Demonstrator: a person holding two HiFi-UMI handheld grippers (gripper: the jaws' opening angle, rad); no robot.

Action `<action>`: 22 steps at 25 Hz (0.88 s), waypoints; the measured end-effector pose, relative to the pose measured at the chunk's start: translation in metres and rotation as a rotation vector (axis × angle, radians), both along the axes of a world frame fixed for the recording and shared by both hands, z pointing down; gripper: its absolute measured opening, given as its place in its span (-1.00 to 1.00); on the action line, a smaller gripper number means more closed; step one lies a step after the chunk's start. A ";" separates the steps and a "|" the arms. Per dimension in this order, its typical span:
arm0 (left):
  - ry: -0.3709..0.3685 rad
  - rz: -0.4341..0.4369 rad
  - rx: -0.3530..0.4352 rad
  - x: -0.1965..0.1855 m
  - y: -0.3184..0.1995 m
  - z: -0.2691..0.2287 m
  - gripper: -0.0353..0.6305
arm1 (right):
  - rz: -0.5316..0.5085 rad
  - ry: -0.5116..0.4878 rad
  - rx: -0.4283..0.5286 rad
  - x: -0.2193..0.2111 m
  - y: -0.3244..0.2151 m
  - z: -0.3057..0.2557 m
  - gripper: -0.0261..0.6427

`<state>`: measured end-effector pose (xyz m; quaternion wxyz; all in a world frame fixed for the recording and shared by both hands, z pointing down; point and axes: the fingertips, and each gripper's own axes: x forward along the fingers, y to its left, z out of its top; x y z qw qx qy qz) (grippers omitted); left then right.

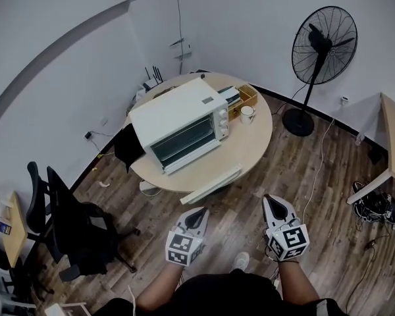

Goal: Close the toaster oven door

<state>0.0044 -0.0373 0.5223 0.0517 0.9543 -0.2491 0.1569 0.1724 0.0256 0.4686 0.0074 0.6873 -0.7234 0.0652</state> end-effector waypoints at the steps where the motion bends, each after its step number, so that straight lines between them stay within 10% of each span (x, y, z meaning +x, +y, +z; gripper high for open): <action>1: -0.001 -0.017 -0.002 0.004 -0.005 0.001 -0.87 | -0.016 0.000 -0.004 0.004 -0.006 0.001 -0.93; 22: -0.139 -0.217 0.025 0.000 -0.061 0.017 -0.87 | -0.311 -0.020 -0.074 -0.003 -0.090 0.033 -0.93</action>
